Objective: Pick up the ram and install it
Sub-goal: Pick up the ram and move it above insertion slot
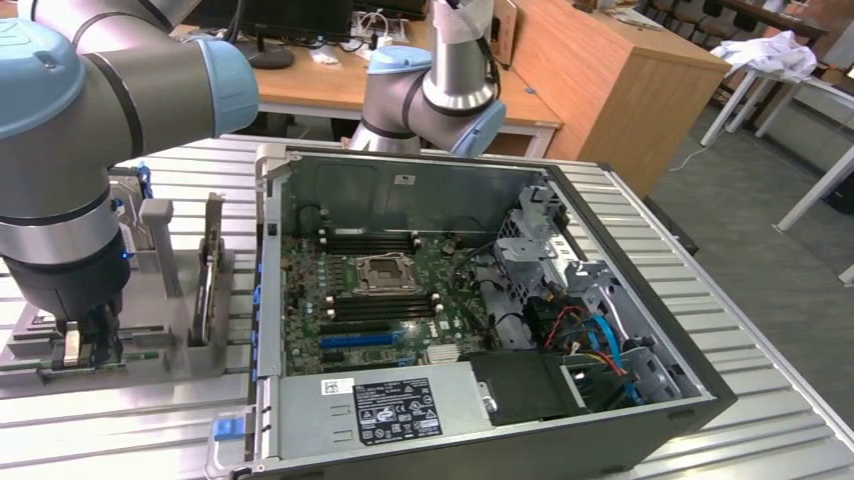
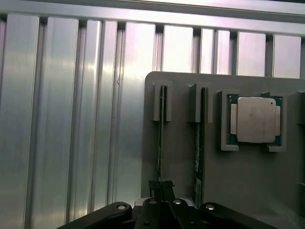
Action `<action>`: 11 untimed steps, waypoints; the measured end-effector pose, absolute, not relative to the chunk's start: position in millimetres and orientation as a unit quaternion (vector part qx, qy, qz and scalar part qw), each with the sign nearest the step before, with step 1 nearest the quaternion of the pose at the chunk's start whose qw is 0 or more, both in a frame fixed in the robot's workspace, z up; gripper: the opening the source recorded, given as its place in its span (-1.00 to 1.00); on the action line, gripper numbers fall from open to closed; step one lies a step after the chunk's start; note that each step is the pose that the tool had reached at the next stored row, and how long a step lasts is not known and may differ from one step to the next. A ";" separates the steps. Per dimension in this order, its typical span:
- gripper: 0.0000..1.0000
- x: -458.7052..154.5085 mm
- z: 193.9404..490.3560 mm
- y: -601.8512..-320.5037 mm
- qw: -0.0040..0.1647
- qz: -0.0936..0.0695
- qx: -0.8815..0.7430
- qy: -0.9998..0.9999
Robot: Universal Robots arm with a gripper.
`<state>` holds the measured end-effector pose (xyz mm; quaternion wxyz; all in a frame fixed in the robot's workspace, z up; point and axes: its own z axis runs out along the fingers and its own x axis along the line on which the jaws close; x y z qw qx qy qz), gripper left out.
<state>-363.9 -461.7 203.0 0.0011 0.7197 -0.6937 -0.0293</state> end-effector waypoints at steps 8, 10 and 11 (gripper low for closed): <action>-0.77 -363.9 208.1 -461.7 0.001 -0.029 0.720 -0.694; -0.77 -363.9 210.1 -461.7 0.001 -0.029 0.720 -0.694; -0.77 -363.9 211.1 -461.7 0.001 -0.029 0.720 -0.694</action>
